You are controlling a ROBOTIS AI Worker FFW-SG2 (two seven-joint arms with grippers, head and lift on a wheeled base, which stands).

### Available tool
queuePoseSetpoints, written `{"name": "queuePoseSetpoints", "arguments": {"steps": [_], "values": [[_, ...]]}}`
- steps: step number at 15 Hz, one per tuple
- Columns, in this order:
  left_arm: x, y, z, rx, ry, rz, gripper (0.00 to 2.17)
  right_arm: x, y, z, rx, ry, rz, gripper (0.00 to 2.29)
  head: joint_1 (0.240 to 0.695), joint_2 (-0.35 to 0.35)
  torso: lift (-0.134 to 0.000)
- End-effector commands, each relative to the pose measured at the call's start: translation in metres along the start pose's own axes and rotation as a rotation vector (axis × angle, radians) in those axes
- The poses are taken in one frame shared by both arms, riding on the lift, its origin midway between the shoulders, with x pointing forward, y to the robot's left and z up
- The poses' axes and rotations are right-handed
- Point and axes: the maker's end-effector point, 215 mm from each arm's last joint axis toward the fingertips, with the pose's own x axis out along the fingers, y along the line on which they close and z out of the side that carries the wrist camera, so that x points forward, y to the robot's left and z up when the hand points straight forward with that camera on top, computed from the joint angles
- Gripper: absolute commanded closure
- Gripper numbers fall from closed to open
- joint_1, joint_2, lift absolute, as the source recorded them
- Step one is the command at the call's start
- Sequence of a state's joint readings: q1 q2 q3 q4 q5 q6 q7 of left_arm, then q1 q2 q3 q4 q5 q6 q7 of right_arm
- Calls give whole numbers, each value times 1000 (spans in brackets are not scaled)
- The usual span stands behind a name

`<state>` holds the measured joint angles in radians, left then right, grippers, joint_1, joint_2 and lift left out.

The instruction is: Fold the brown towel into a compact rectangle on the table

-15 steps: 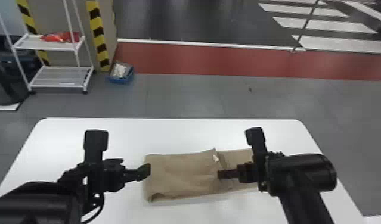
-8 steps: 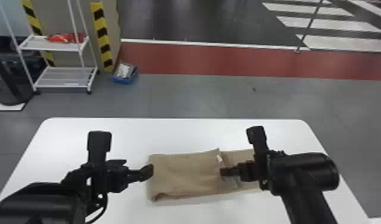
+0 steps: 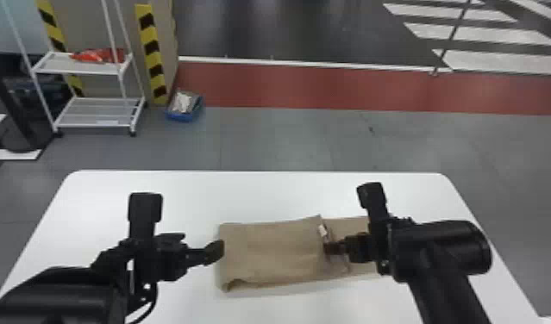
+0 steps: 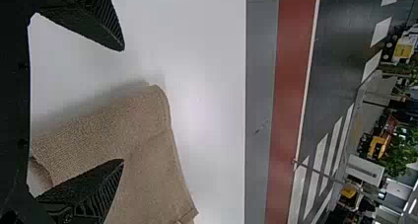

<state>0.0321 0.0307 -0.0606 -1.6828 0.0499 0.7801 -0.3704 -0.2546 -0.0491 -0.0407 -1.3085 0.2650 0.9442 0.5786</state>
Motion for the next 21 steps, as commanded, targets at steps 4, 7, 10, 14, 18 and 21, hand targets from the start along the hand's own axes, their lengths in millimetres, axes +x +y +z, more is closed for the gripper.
{"name": "queuePoseSetpoints", "arguments": {"steps": [4,7,10,14,18,21], "values": [[-2,5,-1,-7,0,2,80,-6,5,19,8,-76,34,1237,695,-102,0],[-3,7,-2,-9,1,3,80,-20,14,34,24,-126,64,1237,695,-90,0],[-4,9,-2,-11,0,6,80,-47,8,44,74,-167,81,1237,695,-82,0],[-4,10,0,-12,-2,6,80,-83,-46,47,213,-220,45,1237,695,-108,0],[-2,5,2,-4,-4,-3,80,-64,-54,18,187,-176,22,1237,695,-160,0],[-3,8,0,-7,-2,2,80,-65,-62,9,196,-167,11,1237,695,-168,0]]}}
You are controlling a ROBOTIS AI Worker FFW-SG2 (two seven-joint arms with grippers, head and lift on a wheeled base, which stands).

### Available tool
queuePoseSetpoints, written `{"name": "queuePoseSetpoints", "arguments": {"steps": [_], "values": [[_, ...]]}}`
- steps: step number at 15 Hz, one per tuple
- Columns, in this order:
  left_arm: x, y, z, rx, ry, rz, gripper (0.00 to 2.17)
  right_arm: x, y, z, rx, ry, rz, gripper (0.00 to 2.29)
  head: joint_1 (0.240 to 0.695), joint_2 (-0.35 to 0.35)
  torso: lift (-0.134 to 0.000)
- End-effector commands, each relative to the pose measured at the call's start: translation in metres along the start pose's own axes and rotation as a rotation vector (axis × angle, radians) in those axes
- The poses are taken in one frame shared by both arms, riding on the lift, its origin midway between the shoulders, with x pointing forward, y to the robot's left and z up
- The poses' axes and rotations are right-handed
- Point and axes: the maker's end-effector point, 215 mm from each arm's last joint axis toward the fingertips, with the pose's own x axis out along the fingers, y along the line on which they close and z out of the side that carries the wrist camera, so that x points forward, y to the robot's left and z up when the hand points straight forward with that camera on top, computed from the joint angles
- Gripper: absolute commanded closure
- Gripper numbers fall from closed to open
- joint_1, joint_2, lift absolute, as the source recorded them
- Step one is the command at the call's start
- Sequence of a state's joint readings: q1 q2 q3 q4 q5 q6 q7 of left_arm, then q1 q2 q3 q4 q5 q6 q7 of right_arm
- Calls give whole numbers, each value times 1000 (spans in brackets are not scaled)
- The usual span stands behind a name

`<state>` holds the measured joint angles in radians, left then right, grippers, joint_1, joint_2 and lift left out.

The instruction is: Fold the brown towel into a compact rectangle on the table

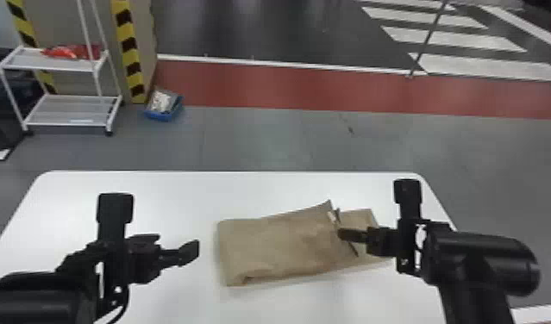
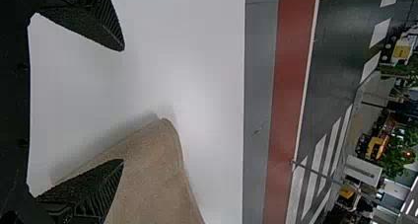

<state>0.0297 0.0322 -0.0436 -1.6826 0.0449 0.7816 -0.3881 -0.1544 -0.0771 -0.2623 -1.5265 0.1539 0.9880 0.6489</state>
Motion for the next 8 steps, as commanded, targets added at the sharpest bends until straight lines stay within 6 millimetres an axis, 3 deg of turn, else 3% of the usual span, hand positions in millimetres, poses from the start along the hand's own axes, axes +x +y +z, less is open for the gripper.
{"name": "queuePoseSetpoints", "arguments": {"steps": [1,4,8], "values": [[-1,1,-3,-3,3,2,80,-3,-10,-5,4,1,-12,1237,695,-172,0],[0,1,-5,-1,9,2,80,-12,-16,1,29,-26,-2,1237,695,-183,0],[-1,3,-7,-3,10,4,80,-52,-45,22,126,-95,-3,1237,695,-204,0]]}}
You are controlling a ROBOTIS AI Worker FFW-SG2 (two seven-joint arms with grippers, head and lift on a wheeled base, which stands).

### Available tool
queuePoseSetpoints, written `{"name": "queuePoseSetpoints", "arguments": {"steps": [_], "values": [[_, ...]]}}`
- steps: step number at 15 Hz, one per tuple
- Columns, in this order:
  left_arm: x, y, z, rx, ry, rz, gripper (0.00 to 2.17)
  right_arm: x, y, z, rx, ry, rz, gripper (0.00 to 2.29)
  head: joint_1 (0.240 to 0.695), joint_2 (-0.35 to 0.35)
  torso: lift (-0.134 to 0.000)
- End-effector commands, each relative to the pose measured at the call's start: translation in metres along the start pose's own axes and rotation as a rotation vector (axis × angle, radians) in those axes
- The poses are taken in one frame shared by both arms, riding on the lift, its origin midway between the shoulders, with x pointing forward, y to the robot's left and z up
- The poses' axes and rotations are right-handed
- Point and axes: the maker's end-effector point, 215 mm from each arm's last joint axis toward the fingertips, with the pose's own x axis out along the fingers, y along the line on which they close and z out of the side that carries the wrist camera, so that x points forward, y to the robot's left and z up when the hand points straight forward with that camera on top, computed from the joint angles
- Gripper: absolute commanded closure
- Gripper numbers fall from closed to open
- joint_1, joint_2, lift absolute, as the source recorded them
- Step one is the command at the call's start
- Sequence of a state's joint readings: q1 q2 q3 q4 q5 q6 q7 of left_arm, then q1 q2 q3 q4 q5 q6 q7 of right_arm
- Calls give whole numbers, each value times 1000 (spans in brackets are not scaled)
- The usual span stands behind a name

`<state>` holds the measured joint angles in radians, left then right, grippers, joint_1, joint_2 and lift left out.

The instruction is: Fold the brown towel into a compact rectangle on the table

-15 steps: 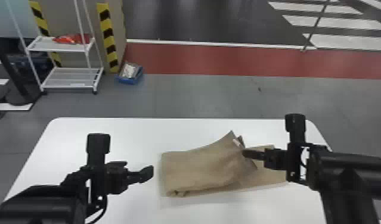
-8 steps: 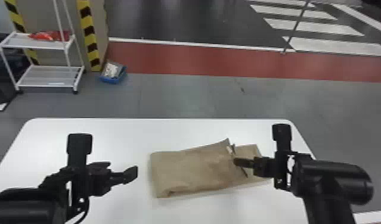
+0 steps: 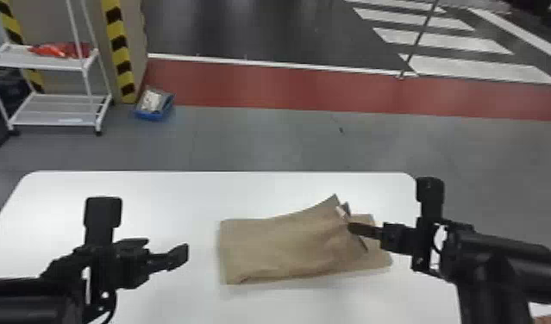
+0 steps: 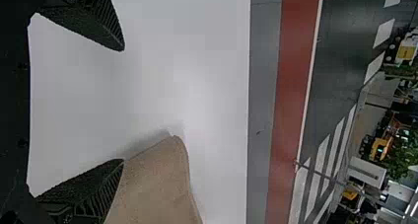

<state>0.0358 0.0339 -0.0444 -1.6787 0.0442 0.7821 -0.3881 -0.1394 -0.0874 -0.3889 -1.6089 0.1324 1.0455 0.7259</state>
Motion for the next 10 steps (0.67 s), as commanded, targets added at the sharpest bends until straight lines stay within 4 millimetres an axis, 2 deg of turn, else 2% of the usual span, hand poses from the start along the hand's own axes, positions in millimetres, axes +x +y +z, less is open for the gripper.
{"name": "queuePoseSetpoints", "arguments": {"steps": [1,3,5,10], "values": [[-1,3,-1,-1,1,4,80,-16,-26,6,38,-34,-32,1237,695,-211,0],[0,1,-2,1,3,-1,80,-2,-51,-17,5,3,-68,1237,695,-241,0],[1,-2,-2,2,4,-6,80,8,-61,-30,-18,29,-89,1234,695,-261,0],[0,0,-3,1,5,-3,80,10,-67,-31,-20,26,-96,1234,695,-276,0]]}}
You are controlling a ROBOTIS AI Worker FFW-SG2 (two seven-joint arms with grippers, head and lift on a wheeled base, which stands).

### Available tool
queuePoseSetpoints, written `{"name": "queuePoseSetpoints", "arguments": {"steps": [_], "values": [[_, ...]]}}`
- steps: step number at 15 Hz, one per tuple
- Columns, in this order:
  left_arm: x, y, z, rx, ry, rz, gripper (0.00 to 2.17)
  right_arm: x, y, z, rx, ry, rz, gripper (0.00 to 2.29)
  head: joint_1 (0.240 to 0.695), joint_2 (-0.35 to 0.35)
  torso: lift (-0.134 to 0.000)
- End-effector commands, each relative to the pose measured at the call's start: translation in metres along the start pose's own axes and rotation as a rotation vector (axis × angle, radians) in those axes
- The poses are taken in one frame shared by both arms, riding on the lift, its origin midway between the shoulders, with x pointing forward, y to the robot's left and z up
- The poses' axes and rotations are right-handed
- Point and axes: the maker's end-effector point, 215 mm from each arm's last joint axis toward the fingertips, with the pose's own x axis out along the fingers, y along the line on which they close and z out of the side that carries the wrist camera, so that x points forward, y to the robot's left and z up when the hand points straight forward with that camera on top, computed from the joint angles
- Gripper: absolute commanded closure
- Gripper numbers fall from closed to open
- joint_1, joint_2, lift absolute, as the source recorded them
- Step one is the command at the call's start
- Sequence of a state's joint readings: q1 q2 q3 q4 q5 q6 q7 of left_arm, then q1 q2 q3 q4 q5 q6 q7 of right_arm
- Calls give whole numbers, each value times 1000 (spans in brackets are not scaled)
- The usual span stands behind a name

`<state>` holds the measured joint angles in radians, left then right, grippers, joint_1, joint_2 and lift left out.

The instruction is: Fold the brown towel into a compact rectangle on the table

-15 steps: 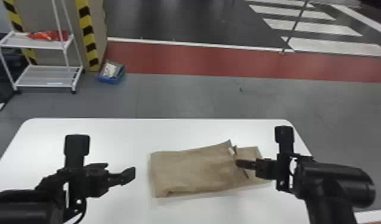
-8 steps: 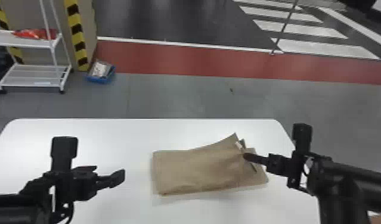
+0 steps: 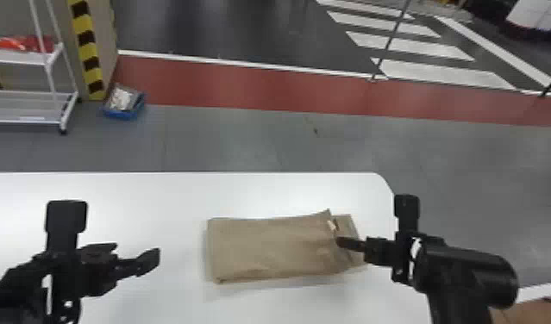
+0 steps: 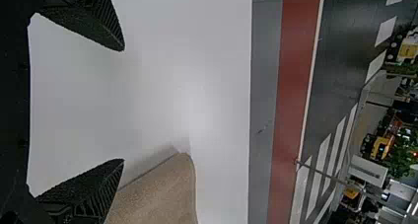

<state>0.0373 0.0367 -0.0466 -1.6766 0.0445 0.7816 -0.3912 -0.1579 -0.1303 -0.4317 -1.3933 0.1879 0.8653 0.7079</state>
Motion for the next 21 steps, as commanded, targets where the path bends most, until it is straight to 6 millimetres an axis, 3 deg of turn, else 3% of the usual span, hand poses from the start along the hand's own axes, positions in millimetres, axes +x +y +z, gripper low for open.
{"name": "queuePoseSetpoints", "arguments": {"steps": [1,2,6,8,13,18,21], "values": [[0,0,-2,-1,2,0,80,-2,-1,1,6,-7,1,1234,695,-276,0],[0,-1,-2,-1,3,-1,80,-6,-1,0,18,-11,8,1234,695,-276,0],[0,-1,-1,1,2,-2,80,-50,-15,37,88,-94,2,1234,695,-285,0],[0,-1,-2,-1,3,-1,80,-69,-45,49,118,-127,-31,1234,695,-308,0],[2,-4,-5,1,8,-6,80,-39,-69,11,80,-75,-57,1234,695,-350,0],[2,-2,-6,1,12,-3,80,-34,-56,12,75,-78,-30,1234,695,-350,0],[2,-2,-6,1,12,-3,80,-59,-51,30,109,-109,-21,1234,695,-350,0]]}}
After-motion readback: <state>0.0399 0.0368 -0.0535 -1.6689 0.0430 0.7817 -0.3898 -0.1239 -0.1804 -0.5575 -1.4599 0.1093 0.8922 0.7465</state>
